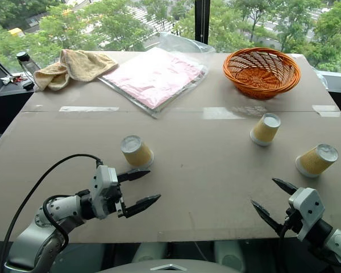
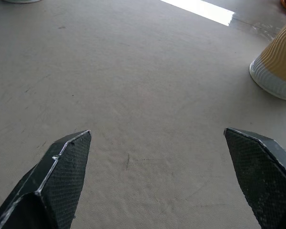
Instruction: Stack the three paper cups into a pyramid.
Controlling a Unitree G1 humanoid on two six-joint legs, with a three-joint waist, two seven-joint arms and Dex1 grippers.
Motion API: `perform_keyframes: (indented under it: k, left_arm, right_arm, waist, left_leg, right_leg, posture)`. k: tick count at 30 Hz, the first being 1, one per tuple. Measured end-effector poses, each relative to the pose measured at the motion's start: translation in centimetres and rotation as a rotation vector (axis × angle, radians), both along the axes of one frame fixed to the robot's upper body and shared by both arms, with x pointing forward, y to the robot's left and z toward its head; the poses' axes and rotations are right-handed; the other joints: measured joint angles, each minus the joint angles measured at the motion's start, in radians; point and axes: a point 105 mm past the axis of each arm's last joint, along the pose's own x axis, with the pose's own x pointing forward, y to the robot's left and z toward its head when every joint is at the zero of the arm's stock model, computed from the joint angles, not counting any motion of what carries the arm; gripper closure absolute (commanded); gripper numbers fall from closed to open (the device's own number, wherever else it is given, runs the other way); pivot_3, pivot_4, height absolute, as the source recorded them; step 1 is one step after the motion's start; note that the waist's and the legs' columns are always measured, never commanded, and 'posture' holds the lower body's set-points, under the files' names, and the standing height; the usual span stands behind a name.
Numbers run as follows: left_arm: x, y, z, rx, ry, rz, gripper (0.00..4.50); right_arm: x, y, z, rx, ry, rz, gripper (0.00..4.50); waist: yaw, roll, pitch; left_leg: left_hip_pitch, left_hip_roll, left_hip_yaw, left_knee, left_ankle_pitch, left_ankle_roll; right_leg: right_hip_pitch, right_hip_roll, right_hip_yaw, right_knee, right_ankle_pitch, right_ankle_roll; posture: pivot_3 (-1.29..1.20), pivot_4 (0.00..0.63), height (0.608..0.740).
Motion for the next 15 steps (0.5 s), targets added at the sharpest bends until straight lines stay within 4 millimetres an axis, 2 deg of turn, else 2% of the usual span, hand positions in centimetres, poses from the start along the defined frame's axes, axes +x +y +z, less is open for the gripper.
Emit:
perform_keyframes:
  k: [3,6,7,12,15]
  left_arm:
    - [0.1,0.0,0.4,-0.022,0.023,0.008,0.0]
    - [0.4,-0.4,2.8,-0.055,-0.022,0.006,0.0]
    - [0.4,-0.6,3.2,-0.06,-0.032,0.007,0.0]
    - [0.5,-0.1,3.2,-0.106,0.014,0.074,0.0]
    - [0.3,0.6,3.3,-0.124,0.023,0.107,0.0]
  right_arm:
    - [0.5,0.6,0.4,0.011,-0.02,0.011,0.09]
    - [1.4,3.0,1.8,0.052,-0.091,0.087,0.09]
    - [1.5,3.3,2.1,0.057,-0.102,0.097,0.09]
    - [2.7,3.5,3.1,0.078,-0.14,0.095,0.09]
    - [3.3,4.3,3.9,0.112,-0.17,0.133,0.09]
  waist:
    - [0.0,0.0,0.0]
    - [-0.002,0.0,0.0]
    - [-0.001,0.001,0.0]
    - [0.0,0.0,0.0]
    - [-0.001,0.0,0.0]
  left_leg:
    - [0.0,0.0,0.0,0.0,0.0,0.0]
    - [0.0,0.001,0.0,0.0,0.0,0.0]
    - [0.0,0.0,0.0,0.0,0.0,0.0]
    - [-0.001,0.0,-0.001,0.0,0.0,0.0]
    - [0.0,0.0,-0.001,0.0,0.0,0.0]
  right_leg:
    - [0.0,0.0,0.0,0.0,0.0,0.0]
    - [0.0,0.0,0.0,0.0,0.0,0.0]
    - [0.0,0.0,0.0,0.0,0.0,0.0]
    - [0.0,0.0,0.0,0.0,0.001,-0.002]
    - [0.0,0.0,0.0,0.0,0.001,-0.002]
  posture:
    - [0.0,0.15,0.74]
    - [0.0,0.15,0.74]
    - [0.0,0.15,0.74]
    - [0.0,0.15,0.74]
    - [0.0,0.15,0.74]
